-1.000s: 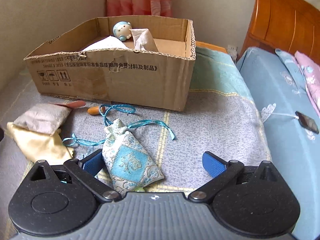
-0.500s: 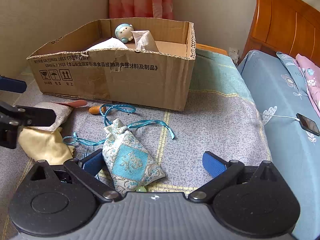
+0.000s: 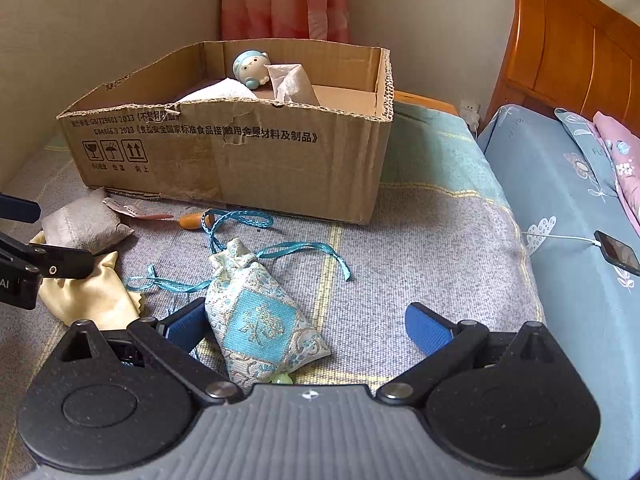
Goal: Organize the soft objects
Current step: 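Move the right gripper toward the blue embroidered pouch and the left gripper toward the grey sachet, then close the left gripper on the grey sachet while the right gripper grasps the blue pouch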
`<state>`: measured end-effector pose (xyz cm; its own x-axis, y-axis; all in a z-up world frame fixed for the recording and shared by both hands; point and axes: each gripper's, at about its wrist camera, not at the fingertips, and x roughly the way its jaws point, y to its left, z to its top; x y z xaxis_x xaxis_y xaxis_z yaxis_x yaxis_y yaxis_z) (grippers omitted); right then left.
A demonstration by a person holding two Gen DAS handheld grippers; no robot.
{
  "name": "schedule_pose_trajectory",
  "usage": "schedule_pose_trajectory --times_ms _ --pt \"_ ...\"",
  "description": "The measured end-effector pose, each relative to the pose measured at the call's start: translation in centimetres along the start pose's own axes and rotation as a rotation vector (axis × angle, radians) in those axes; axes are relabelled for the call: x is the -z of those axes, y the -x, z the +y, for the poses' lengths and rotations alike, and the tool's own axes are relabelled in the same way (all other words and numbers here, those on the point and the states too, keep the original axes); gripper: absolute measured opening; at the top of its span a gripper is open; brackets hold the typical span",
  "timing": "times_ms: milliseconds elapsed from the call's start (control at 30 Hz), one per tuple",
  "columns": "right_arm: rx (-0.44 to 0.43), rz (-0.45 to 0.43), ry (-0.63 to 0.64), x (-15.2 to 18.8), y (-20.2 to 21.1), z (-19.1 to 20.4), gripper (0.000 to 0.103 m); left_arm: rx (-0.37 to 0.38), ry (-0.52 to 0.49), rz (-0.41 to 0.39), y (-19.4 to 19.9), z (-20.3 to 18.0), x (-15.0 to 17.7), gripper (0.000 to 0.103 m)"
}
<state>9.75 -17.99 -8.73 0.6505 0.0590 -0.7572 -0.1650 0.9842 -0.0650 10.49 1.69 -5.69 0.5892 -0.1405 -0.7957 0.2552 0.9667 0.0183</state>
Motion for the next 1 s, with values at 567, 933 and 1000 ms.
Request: schedule_pose_trajectory --times_ms 567,933,1000 --pt "-0.030 -0.032 0.025 0.3 0.0 0.0 0.103 0.076 -0.015 -0.033 -2.2 0.5 -1.6 0.095" --pt "-0.058 -0.039 0.035 0.5 0.1 0.3 0.103 0.101 0.011 -0.043 -0.9 0.4 -1.5 0.063" --pt "-0.071 -0.038 0.046 0.7 0.3 0.5 0.103 0.088 0.013 -0.045 -0.8 0.5 -1.4 0.063"
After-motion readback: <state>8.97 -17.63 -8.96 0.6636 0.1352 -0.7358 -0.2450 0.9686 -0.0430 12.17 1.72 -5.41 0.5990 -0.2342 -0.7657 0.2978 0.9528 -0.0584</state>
